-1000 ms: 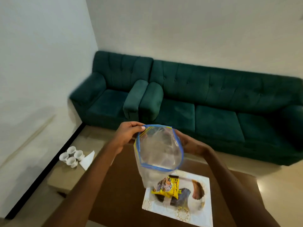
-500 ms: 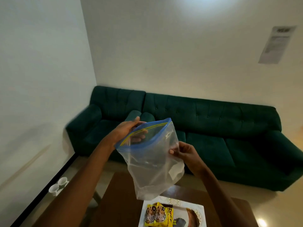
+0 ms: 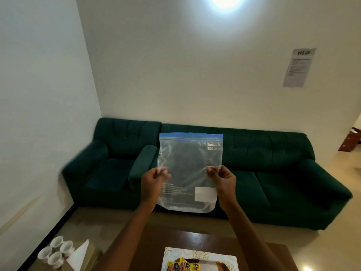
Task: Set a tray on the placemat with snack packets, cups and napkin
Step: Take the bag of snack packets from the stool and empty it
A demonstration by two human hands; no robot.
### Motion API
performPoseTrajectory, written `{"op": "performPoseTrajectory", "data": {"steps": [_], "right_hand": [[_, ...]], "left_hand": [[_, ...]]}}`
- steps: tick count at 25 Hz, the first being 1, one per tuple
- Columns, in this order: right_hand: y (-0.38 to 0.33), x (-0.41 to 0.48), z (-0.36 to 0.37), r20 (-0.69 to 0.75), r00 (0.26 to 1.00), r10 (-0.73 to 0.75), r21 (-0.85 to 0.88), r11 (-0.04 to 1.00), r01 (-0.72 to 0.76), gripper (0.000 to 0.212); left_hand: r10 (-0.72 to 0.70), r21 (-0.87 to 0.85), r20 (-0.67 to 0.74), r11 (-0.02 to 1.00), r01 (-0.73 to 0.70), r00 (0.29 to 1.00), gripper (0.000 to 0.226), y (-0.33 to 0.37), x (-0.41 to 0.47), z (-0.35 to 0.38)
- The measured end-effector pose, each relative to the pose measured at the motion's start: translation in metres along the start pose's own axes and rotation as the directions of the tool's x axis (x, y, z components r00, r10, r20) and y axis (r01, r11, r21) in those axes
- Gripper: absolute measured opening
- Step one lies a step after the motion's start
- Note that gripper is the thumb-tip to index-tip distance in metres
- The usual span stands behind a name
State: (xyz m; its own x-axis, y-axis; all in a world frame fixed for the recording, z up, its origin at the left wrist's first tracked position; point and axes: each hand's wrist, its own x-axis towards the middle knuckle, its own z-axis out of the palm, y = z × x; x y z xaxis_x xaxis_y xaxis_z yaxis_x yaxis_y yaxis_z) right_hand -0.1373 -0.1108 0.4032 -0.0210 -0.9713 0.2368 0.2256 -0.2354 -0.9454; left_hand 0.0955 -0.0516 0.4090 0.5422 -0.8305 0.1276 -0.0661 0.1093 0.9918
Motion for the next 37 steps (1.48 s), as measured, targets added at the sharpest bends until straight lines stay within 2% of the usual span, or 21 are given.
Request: {"op": "performPoseTrajectory", "data": {"steps": [4, 8, 10, 12, 16, 18, 19, 21, 22, 24, 26, 27, 28, 30, 32, 33, 35, 37], "right_hand": [[0.003, 0.0, -0.006, -0.068, 0.994, -0.081, -0.103, 0.992, 0.074, 0.014], [0.0, 0.001, -0.008, -0.118, 0.982, -0.147, -0.186, 0.975, 0.124, 0.027], [-0.005, 0.002, -0.01, -0.108, 0.98, -0.168, -0.217, 0.966, 0.142, 0.03], [-0.008, 0.004, -0.014, -0.103, 0.98, -0.172, -0.235, 0.961, 0.144, 0.032], [-0.01, 0.009, -0.024, -0.139, 0.982, -0.131, -0.275, 0.957, 0.089, 0.015], [-0.011, 0.008, -0.028, -0.179, 0.98, -0.086, -0.237, 0.971, 0.042, 0.03], [-0.012, 0.008, -0.03, -0.189, 0.979, -0.071, -0.232, 0.972, 0.026, 0.032], [-0.015, 0.01, -0.035, -0.164, 0.986, -0.029, -0.249, 0.969, -0.013, 0.023], [-0.017, 0.011, -0.037, -0.111, 0.994, 0.015, -0.253, 0.966, -0.043, 0.018], [-0.025, 0.011, -0.039, 0.084, 0.987, 0.135, -0.261, 0.959, -0.109, 0.017], [-0.034, 0.012, -0.042, 0.258, 0.938, 0.23, -0.311, 0.939, -0.145, 0.046], [-0.038, 0.013, -0.044, 0.318, 0.912, 0.261, -0.342, 0.928, -0.147, 0.063], [-0.041, 0.013, -0.045, 0.361, 0.887, 0.288, -0.382, 0.913, -0.141, 0.076], [-0.044, 0.013, -0.044, 0.376, 0.872, 0.313, -0.509, 0.856, -0.088, 0.084], [-0.04, 0.012, -0.043, 0.317, 0.908, 0.275, -0.648, 0.762, -0.005, 0.064], [-0.037, 0.012, -0.043, 0.28, 0.928, 0.247, -0.692, 0.721, 0.016, 0.048], [-0.032, 0.013, -0.046, 0.227, 0.954, 0.197, -0.756, 0.653, 0.044, 0.022], [-0.033, 0.012, -0.05, 0.211, 0.958, 0.192, -0.814, 0.577, 0.063, 0.021]], "left_hand": [[0.024, 0.114, -0.097, 0.993, -0.013, 0.995, 0.022, 0.004, -0.001, 0.009], [-0.002, 0.022, -0.126, 1.0, 0.005, 0.992, 0.025, 0.011, -0.012, 0.024], [0.038, -0.015, -0.114, 0.999, -0.04, 0.993, 0.02, 0.019, -0.017, 0.029], [0.022, -0.07, -0.127, 0.997, -0.031, 0.992, 0.015, 0.024, -0.015, 0.028], [-0.118, -0.197, -0.144, 0.976, 0.088, 0.982, 0.023, 0.024, -0.013, 0.024], [-0.097, -0.134, -0.161, 0.988, 0.076, 0.982, 0.023, 0.023, -0.016, 0.024], [-0.067, -0.076, -0.149, 0.995, 0.056, 0.987, 0.019, 0.024, -0.017, 0.023], [-0.032, -0.004, -0.025, 0.999, 0.032, 0.999, 0.018, 0.03, -0.019, 0.018], [-0.026, 0.01, 0.079, 1.0, 0.025, 0.996, 0.029, 0.032, -0.02, 0.014], [-0.026, 0.113, 0.289, 0.994, -0.007, 0.957, 0.072, 0.036, -0.021, 0.008], [-0.058, 0.363, 0.365, 0.928, -0.084, 0.929, 0.109, 0.038, -0.019, 0.005], [-0.05, 0.48, 0.358, 0.867, -0.137, 0.932, 0.114, 0.038, -0.018, 0.005], [-0.017, 0.57, 0.34, 0.799, -0.191, 0.94, 0.11, 0.038, -0.016, 0.005], [0.106, 0.675, 0.277, 0.686, -0.272, 0.955, 0.079, 0.037, -0.012, 0.003], [0.228, 0.703, 0.217, 0.638, -0.314, 0.949, 0.05, 0.032, -0.009, -0.002], [0.257, 0.679, 0.213, 0.655, -0.332, 0.943, 0.045, 0.029, -0.008, -0.004], [0.208, 0.55, 0.263, 0.77, -0.324, 0.942, 0.039, 0.027, -0.004, -0.011], [0.082, 0.375, 0.355, 0.9, -0.222, 0.931, 0.036, 0.028, -0.001, -0.018]]}}
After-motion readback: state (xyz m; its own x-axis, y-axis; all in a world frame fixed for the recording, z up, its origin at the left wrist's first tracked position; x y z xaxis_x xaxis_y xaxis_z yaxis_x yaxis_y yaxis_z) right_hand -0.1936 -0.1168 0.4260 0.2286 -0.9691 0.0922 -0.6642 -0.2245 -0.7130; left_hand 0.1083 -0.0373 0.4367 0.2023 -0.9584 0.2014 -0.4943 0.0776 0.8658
